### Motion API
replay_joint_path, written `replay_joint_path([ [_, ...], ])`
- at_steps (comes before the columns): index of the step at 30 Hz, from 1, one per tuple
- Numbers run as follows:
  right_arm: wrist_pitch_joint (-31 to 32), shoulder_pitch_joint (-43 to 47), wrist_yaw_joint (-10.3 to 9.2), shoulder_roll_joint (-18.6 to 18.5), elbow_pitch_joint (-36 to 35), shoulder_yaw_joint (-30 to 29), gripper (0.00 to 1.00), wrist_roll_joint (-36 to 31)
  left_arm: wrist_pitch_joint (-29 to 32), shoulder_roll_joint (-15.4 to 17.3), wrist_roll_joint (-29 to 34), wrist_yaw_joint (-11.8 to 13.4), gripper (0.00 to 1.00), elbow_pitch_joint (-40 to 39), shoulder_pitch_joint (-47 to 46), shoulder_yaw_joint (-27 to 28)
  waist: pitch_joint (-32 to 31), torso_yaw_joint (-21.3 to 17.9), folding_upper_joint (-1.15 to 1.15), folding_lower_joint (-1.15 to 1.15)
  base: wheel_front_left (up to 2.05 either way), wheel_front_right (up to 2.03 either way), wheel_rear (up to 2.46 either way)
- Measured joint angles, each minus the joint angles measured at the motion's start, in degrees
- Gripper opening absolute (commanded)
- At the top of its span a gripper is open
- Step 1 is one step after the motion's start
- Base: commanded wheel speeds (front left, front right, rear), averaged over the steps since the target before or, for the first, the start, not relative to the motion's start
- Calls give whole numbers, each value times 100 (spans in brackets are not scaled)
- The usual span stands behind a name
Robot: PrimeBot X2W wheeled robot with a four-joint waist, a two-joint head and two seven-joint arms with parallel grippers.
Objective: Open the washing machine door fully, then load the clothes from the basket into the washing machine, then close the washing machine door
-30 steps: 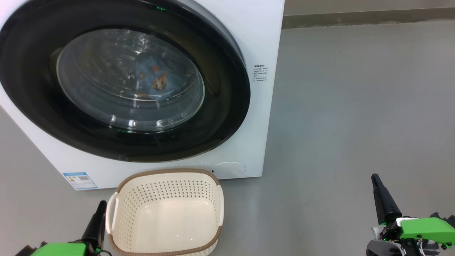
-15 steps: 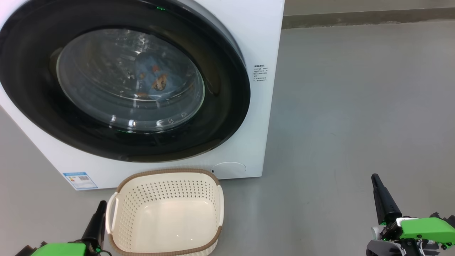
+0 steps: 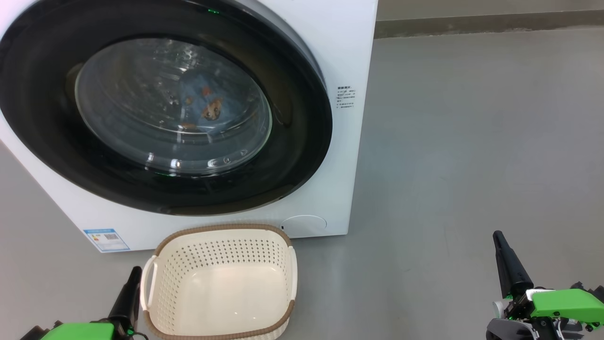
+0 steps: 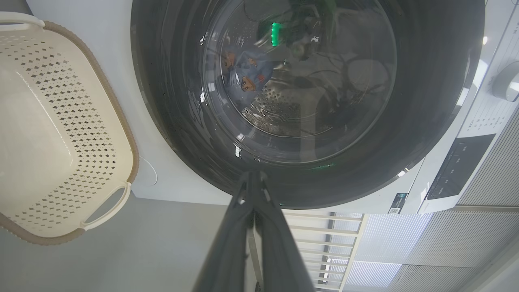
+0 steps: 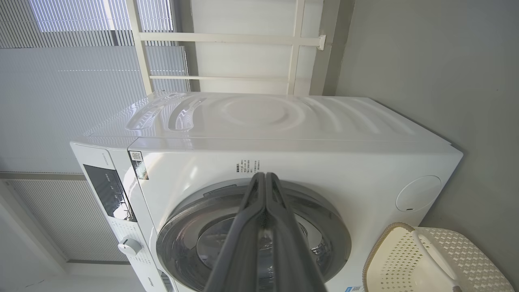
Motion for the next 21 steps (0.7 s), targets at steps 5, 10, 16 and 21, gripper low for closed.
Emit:
replay_joint_path([
  [5,0,0,0,0,0,0,0,0,0,0,0,0,0,0,0,0,0,0,0,0,0,0,0],
  [10,0,0,0,0,0,0,0,0,0,0,0,0,0,0,0,0,0,0,0,0,0,0,0],
  [16,0,0,0,0,0,0,0,0,0,0,0,0,0,0,0,0,0,0,0,0,0,0,0],
  [21,0,0,0,0,0,0,0,0,0,0,0,0,0,0,0,0,0,0,0,0,0,0,0],
])
